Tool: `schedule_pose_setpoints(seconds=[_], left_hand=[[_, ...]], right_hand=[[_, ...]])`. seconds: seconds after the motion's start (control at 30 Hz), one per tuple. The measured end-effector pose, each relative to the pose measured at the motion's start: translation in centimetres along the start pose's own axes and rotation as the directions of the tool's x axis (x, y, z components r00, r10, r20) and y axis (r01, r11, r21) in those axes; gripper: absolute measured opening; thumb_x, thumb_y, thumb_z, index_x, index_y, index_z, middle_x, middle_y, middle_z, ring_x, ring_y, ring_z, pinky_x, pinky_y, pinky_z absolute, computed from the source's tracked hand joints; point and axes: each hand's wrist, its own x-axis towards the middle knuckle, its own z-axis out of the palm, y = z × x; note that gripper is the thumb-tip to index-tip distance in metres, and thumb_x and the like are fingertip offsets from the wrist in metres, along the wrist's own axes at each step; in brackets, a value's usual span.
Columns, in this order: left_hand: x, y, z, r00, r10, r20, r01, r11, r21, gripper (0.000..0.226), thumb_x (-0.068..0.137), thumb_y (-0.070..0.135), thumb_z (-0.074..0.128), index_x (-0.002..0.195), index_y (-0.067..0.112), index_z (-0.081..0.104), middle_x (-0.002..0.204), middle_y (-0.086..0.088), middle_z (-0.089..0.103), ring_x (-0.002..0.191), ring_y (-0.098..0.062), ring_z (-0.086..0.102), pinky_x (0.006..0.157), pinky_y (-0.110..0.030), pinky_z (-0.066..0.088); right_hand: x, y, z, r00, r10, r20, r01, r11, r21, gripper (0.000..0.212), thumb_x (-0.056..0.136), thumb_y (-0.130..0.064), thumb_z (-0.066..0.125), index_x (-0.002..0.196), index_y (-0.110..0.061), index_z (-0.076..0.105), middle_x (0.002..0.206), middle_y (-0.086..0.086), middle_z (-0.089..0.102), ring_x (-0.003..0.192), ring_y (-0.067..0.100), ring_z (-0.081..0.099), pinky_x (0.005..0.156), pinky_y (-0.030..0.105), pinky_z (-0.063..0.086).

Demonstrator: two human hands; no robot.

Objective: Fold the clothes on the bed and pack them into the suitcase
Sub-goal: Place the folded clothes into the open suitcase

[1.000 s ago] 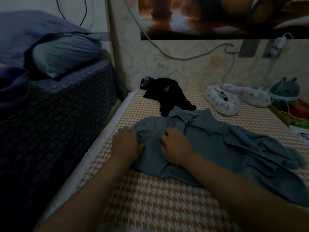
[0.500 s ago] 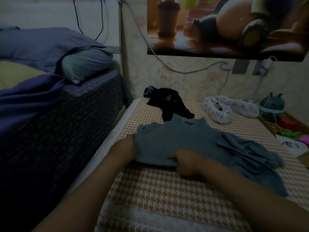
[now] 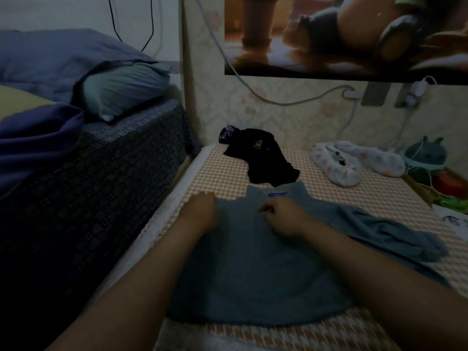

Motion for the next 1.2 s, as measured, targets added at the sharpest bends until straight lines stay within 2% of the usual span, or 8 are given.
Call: schedule_pose_setpoints(seconds=[0.13, 0.27, 0.43, 0.67, 0.83, 0.93, 1.07, 1.2], left_hand=[[2.6, -0.7, 2.9, 0.999, -0.029, 0.039, 0.035, 0.987, -0.158, 0.034, 0.097, 0.032, 0.046, 0.121, 0.009, 0.055, 0.123, -0.009, 0.056, 0.113, -0.028, 0.052, 0.099, -0.038, 0.043], [5.4, -0.4, 4.7, 0.999, -0.009, 0.041, 0.021, 0.958, -0.284, 0.044, 0.090, 0.040, 0.057, 0.124, 0.013, 0.054, 0.126, -0.010, 0.054, 0.113, -0.029, 0.052, 0.100, -0.041, 0.044], [7.5, -0.3, 5.8, 0.997, -0.059, -0.059, 0.036, 0.942, -0.335, 0.021, 0.091, 0.032, 0.058, 0.081, 0.014, 0.059, 0.097, -0.011, 0.065, 0.088, -0.026, 0.059, 0.079, -0.036, 0.050], [8.6, -1.0, 3.3, 0.853, -0.155, -0.499, 0.027, 0.967, -0.255, 0.028, 0.095, 0.021, 0.052, 0.077, 0.010, 0.069, 0.104, -0.013, 0.065, 0.092, -0.029, 0.059, 0.069, -0.031, 0.039], [7.5, -0.5, 4.0, 0.918, -0.221, -0.330, 0.244, 0.969, 0.032, 0.021, 0.092, 0.009, 0.046, 0.103, 0.004, 0.064, 0.114, -0.021, 0.058, 0.109, -0.037, 0.053, 0.093, -0.039, 0.040], [7.5, 2.5, 3.8, 0.976, 0.014, -0.215, 0.018, 0.989, 0.146, 0.041, 0.087, 0.011, 0.053, 0.128, 0.013, 0.051, 0.123, -0.018, 0.051, 0.113, -0.038, 0.049, 0.093, -0.044, 0.041], [7.3, 7.8, 4.8, 0.935, 0.336, 0.111, -0.328, 0.941, -0.088, 0.034, 0.093, 0.023, 0.054, 0.127, 0.022, 0.057, 0.127, -0.009, 0.050, 0.116, -0.030, 0.048, 0.092, -0.039, 0.043], [6.4, 11.2, 6.3, 0.925, 0.378, -0.035, -0.373, 0.922, 0.107, 0.033, 0.096, 0.028, 0.048, 0.127, 0.026, 0.056, 0.131, -0.005, 0.046, 0.120, -0.027, 0.040, 0.098, -0.041, 0.032]], right_hand=[[2.9, 2.2, 0.7, 0.999, 0.018, -0.047, -0.018, 1.000, -0.007, 0.033, 0.098, -0.017, 0.047, 0.129, -0.017, 0.060, 0.132, 0.006, 0.060, 0.116, 0.026, 0.057, 0.096, 0.031, 0.043], [4.8, 4.2, 1.8, 0.995, 0.099, 0.018, -0.088, 0.947, -0.310, 0.052, 0.094, -0.042, 0.050, 0.143, -0.028, 0.040, 0.141, 0.007, 0.048, 0.127, 0.028, 0.046, 0.106, 0.047, 0.034], [5.9, 5.5, 1.1, 0.992, 0.128, -0.009, -0.126, 0.958, -0.256, 0.049, 0.085, -0.052, 0.053, 0.131, -0.035, 0.051, 0.133, -0.002, 0.057, 0.123, 0.024, 0.051, 0.110, 0.048, 0.024], [7.1, 7.8, 0.5, 0.956, -0.081, -0.283, 0.000, 0.962, -0.274, 0.022, 0.081, -0.039, 0.046, 0.085, -0.025, 0.063, 0.082, 0.000, 0.067, 0.081, 0.023, 0.061, 0.091, 0.039, 0.037], [7.5, 7.9, 1.6, 0.899, -0.276, -0.340, 0.008, 0.787, -0.617, 0.029, 0.076, -0.020, 0.069, 0.104, -0.020, 0.065, 0.095, 0.008, 0.060, 0.090, 0.030, 0.053, 0.088, 0.044, 0.028], [6.4, 8.1, 1.8, 0.947, -0.193, -0.255, 0.013, 0.819, -0.573, 0.038, 0.078, -0.019, 0.065, 0.115, -0.019, 0.059, 0.107, 0.009, 0.053, 0.101, 0.030, 0.050, 0.089, 0.043, 0.036], [3.8, 8.8, -1.1, 0.940, -0.227, -0.253, 0.112, 0.909, -0.401, 0.020, 0.079, -0.019, 0.060, 0.097, -0.021, 0.054, 0.100, 0.003, 0.048, 0.088, 0.023, 0.048, 0.069, 0.034, 0.037], [-0.4, 10.4, -4.0, 0.993, -0.116, -0.015, 0.103, 0.926, -0.362, 0.024, 0.073, -0.042, 0.063, 0.082, -0.028, 0.046, 0.088, -0.007, 0.047, 0.079, 0.017, 0.052, 0.066, 0.032, 0.040]])
